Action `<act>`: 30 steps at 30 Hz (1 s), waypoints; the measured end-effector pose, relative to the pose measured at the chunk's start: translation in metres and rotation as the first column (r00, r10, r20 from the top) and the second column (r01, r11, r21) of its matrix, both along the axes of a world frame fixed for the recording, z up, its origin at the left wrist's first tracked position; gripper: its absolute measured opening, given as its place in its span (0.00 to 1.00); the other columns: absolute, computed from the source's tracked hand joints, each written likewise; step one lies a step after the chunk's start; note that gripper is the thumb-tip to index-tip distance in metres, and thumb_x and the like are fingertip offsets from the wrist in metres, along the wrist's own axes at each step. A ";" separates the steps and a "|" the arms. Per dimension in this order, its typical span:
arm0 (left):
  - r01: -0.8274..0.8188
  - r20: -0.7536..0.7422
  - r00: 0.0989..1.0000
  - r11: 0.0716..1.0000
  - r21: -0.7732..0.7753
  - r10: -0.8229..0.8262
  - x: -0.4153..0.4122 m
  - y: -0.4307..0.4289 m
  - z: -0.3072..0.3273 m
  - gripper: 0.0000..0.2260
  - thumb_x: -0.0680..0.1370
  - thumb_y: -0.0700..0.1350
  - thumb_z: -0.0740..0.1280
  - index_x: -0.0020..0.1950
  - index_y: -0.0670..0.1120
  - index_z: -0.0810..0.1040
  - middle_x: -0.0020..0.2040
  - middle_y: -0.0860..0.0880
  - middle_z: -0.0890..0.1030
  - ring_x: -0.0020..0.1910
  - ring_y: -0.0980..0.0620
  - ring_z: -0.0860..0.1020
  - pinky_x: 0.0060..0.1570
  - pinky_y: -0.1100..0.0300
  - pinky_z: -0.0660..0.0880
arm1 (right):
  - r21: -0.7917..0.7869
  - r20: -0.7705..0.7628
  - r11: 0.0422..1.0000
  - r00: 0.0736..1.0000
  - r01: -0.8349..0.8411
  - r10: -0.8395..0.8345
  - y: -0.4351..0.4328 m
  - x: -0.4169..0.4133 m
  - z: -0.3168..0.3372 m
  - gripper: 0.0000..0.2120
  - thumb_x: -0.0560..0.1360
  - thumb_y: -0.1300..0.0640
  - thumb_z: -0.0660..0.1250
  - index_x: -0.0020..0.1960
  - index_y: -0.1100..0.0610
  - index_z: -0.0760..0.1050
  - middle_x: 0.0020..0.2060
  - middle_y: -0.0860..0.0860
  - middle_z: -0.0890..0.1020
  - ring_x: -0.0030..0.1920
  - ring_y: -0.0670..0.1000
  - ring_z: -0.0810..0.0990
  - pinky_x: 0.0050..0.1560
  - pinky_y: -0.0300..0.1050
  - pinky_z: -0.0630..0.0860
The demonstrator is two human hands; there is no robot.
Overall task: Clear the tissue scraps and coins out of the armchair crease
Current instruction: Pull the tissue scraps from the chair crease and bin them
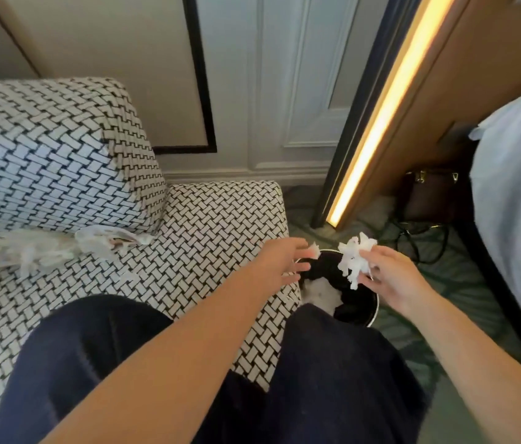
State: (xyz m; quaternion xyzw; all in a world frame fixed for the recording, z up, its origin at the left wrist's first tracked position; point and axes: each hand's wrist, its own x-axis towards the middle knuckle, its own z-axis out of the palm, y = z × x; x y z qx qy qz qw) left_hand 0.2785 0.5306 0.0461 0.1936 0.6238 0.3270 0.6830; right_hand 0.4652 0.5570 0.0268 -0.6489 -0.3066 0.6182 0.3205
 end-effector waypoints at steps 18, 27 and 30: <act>0.207 -0.186 0.967 0.963 0.171 -0.175 -0.049 -0.016 0.024 0.17 0.80 0.50 0.60 0.69 0.48 0.70 0.58 0.52 0.80 0.56 0.53 0.78 0.59 0.56 0.72 | -0.066 0.018 0.989 0.991 -0.133 0.135 0.007 -0.040 -0.003 0.19 0.80 0.54 0.60 0.69 0.60 0.69 0.65 0.57 0.74 0.64 0.57 0.73 0.66 0.52 0.70; -0.004 -0.153 0.986 0.918 0.397 0.070 -0.153 -0.084 0.067 0.12 0.80 0.51 0.61 0.60 0.50 0.77 0.54 0.53 0.83 0.53 0.53 0.80 0.59 0.54 0.74 | 0.120 0.081 0.912 0.919 -0.393 0.385 -0.024 -0.163 0.062 0.16 0.77 0.55 0.66 0.63 0.57 0.74 0.52 0.52 0.82 0.52 0.51 0.82 0.55 0.45 0.77; -0.068 -0.157 0.977 0.904 0.423 0.147 -0.191 -0.110 0.072 0.11 0.80 0.50 0.61 0.59 0.51 0.78 0.53 0.53 0.83 0.53 0.52 0.80 0.58 0.55 0.73 | 0.166 0.067 0.861 0.877 -0.480 0.476 -0.038 -0.209 0.075 0.13 0.77 0.55 0.66 0.60 0.56 0.76 0.51 0.52 0.83 0.52 0.51 0.82 0.57 0.47 0.77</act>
